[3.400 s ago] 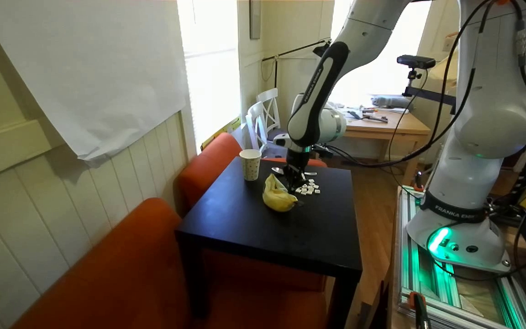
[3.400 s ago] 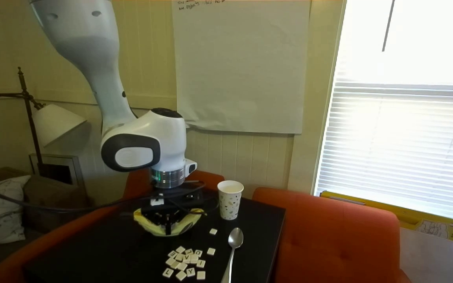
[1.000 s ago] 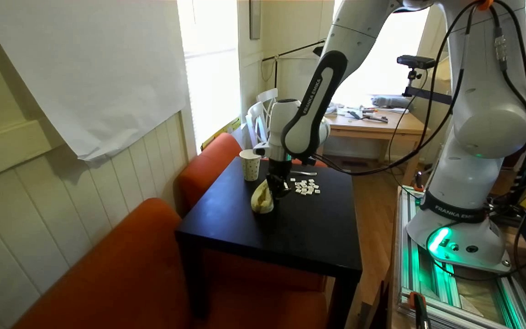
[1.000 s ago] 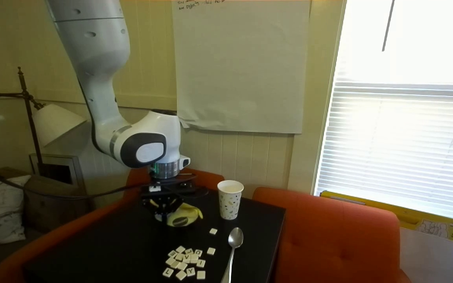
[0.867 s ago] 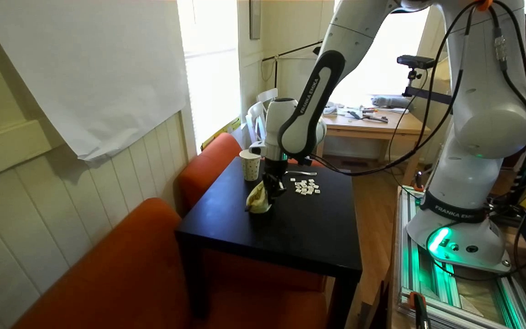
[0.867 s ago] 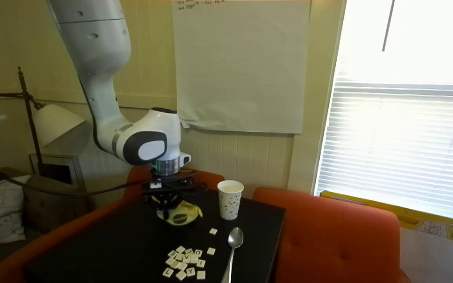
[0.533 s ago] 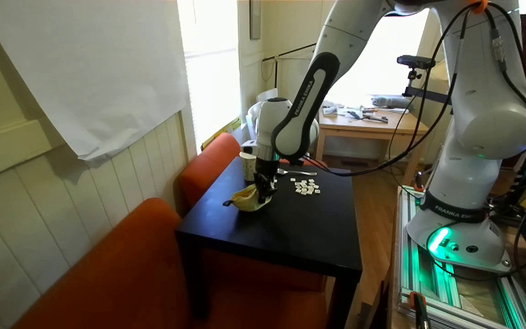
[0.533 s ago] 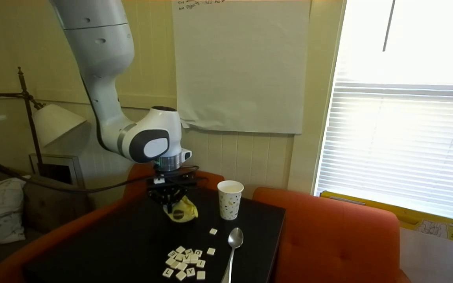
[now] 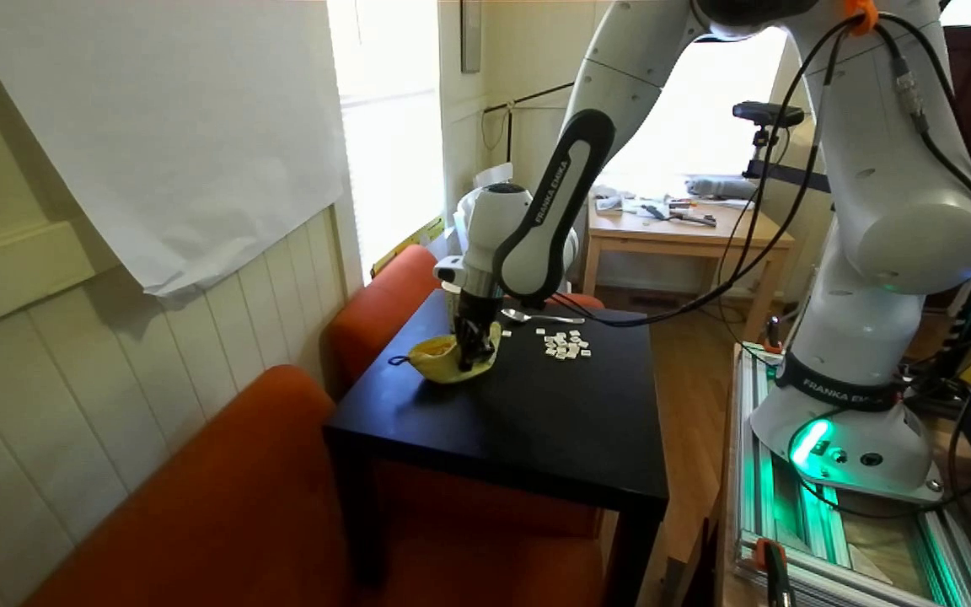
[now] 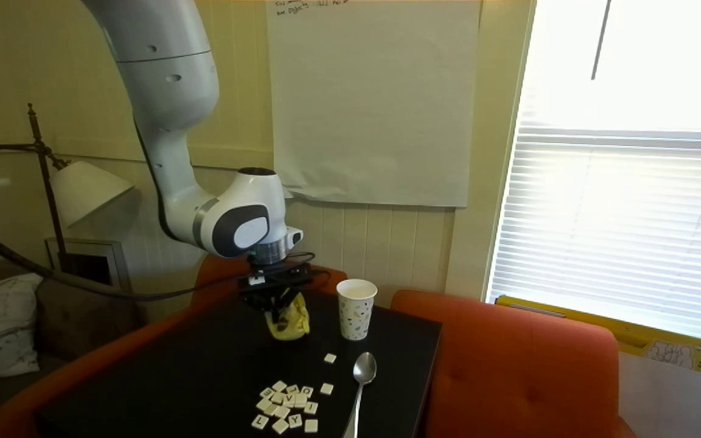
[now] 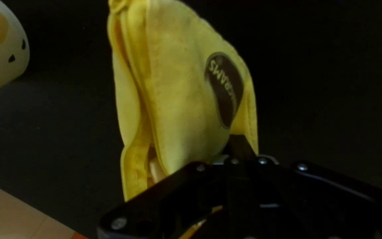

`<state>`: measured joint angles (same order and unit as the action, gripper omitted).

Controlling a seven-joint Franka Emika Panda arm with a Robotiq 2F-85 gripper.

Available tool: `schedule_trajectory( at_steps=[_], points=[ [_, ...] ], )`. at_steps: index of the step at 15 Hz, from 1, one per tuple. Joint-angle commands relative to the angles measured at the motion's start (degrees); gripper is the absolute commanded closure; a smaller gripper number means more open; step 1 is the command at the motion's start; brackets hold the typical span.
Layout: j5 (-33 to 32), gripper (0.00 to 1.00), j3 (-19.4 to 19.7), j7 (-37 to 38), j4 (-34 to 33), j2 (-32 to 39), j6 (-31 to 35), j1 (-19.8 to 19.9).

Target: Push the yellow bag slightly to the left

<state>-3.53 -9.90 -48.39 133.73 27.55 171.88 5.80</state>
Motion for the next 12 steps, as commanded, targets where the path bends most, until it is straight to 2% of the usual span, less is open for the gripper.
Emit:
schedule_trajectory(
  at_steps=[1,5,7,10,12],
  points=[
    [-3.53,1.0,0.9,2.69,-2.31,2.67,3.2,-0.6],
    [-5.53,1.0,1.27,4.11,-3.39,3.63,4.62,-0.93],
    [-6.2,1.0,0.52,4.08,-2.97,2.82,2.75,-0.26],
    [-5.13,1.0,-1.37,3.65,-0.27,-1.55,-5.34,1.59],
    [-4.69,1.0,-1.06,2.59,1.41,-4.96,-12.62,1.62]
  ],
)
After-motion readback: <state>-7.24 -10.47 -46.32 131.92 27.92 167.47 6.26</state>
